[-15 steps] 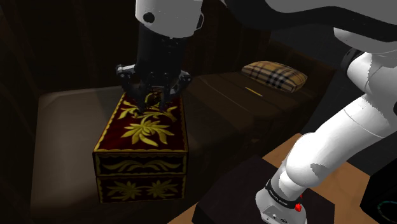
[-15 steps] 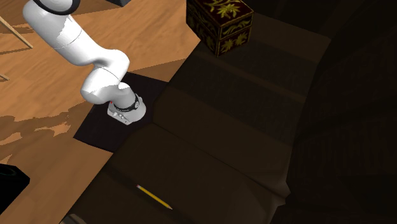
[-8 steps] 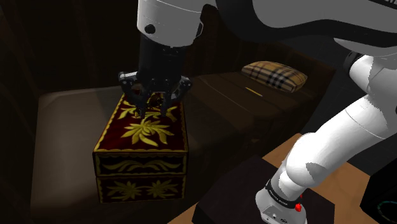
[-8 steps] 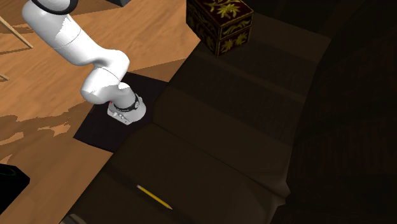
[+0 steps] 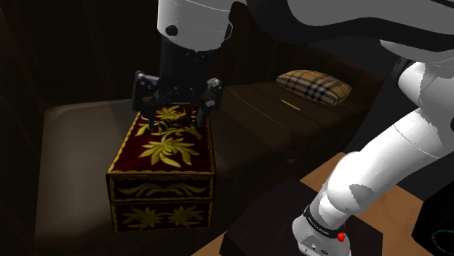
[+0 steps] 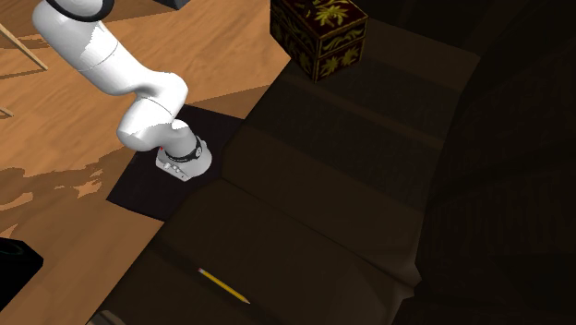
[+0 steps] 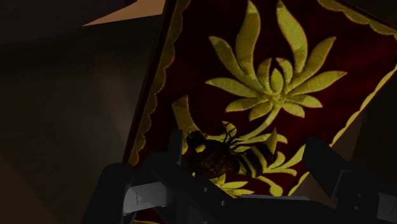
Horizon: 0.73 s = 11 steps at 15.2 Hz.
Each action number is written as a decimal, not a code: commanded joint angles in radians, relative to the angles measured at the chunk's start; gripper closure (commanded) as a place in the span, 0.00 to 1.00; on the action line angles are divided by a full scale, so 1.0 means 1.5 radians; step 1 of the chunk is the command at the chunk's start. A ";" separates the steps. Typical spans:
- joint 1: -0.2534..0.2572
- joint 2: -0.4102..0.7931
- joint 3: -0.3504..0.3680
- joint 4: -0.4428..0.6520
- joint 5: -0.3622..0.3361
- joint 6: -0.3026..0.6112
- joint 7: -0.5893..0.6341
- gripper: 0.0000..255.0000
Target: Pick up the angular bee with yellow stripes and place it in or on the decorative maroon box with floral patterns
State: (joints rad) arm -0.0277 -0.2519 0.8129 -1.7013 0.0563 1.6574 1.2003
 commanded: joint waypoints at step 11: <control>-0.004 0.024 0.012 0.095 -0.017 -0.078 0.012 0.00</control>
